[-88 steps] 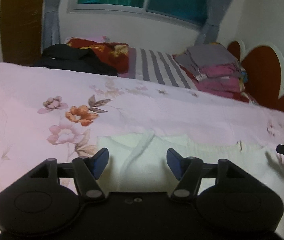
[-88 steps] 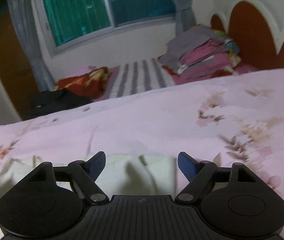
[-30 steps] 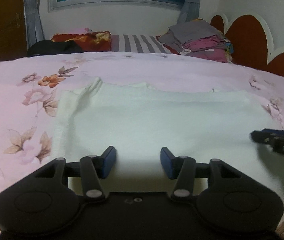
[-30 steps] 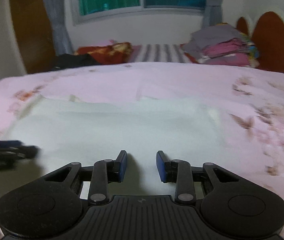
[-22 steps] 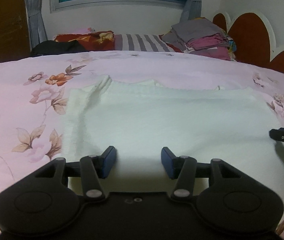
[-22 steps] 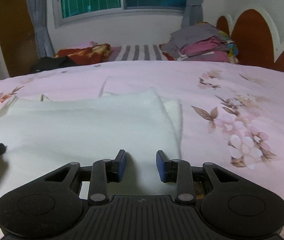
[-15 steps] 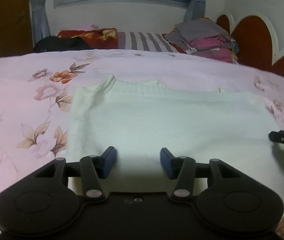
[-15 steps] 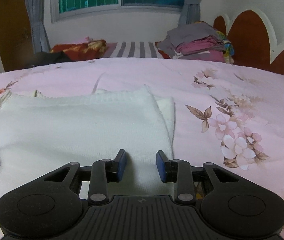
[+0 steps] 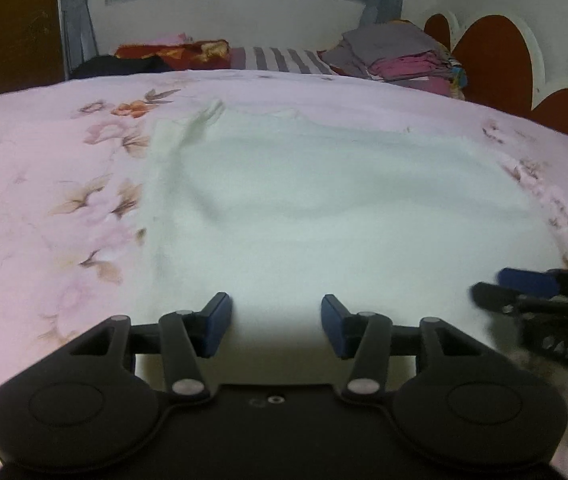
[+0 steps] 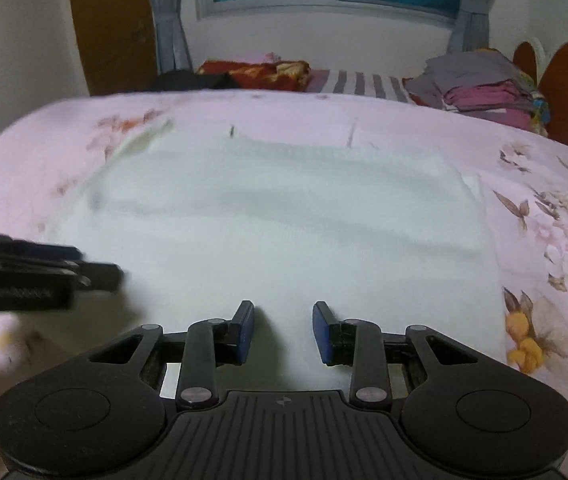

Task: Fold small clothes

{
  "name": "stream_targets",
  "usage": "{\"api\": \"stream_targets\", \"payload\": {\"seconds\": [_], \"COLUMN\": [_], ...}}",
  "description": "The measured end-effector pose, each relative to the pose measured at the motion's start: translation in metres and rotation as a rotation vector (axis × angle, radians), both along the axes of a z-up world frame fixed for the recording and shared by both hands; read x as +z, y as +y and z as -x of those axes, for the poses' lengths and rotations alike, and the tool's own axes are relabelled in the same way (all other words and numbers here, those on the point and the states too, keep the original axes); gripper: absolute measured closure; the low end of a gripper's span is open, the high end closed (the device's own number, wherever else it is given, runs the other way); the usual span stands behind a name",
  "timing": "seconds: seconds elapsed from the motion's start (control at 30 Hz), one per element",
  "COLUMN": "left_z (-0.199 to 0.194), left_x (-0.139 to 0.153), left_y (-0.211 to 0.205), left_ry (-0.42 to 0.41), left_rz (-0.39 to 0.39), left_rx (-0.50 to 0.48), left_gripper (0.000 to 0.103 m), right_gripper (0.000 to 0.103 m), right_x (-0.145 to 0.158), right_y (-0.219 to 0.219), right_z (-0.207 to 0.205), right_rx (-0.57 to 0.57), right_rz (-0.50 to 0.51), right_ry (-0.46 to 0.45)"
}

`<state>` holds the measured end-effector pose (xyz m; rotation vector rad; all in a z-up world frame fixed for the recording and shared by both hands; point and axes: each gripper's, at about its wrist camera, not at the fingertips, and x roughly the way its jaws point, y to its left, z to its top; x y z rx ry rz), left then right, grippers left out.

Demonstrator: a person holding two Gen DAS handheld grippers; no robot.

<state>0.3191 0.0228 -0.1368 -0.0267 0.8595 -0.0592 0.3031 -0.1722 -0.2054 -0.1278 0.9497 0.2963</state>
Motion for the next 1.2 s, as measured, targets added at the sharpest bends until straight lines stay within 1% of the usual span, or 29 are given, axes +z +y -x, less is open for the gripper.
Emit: {"api": "stream_targets", "payload": {"seconds": [0.1,0.2,0.33,0.5,0.63,0.7,0.83,0.9,1.0,1.1,1.2], "left_z": [0.007,0.014,0.019,0.024,0.038,0.042,0.053,0.059,0.065,0.069,0.070], "left_x": [0.000,0.000,0.003,0.013,0.022,0.025,0.024,0.022,0.016,0.005,-0.008], "left_y": [0.002,0.005,0.008,0.016,0.021,0.025,0.036,0.042,0.051,0.061,0.071], "left_ry": [-0.004,-0.005,0.008,0.028,0.035,0.049,0.095,0.113,0.149,0.191,0.178], "left_rz": [-0.015,-0.018,-0.004,0.071,0.101,0.113,0.174,0.208,0.293,0.412,0.555], "left_rx": [0.001,0.004,0.017,0.052,0.055,0.061,0.094,0.108,0.138,0.175,0.198], "left_gripper": [0.054,0.054,0.054,0.054,0.053,0.053,0.052,0.052,0.052,0.052,0.052], "right_gripper": [0.071,0.071,0.071,0.071,0.071,0.071,0.070,0.070,0.070,0.070,0.070], "right_x": [-0.003,-0.004,-0.005,-0.005,-0.004,-0.004,-0.002,-0.001,0.002,0.006,0.018], "right_y": [-0.010,-0.024,-0.032,-0.027,-0.025,-0.025,-0.021,-0.021,-0.019,-0.016,-0.013], "right_z": [0.008,0.012,0.020,0.023,0.021,0.022,0.022,0.023,0.025,0.028,0.034], "right_rx": [-0.003,-0.032,-0.062,-0.084,-0.098,-0.108,-0.125,-0.132,-0.138,-0.145,-0.161], "right_rz": [0.017,0.026,0.017,0.042,0.048,0.048,0.059,0.059,0.065,0.067,0.044], "right_ry": [-0.007,-0.010,-0.016,-0.022,-0.017,-0.012,-0.002,0.007,0.020,0.021,-0.005]}}
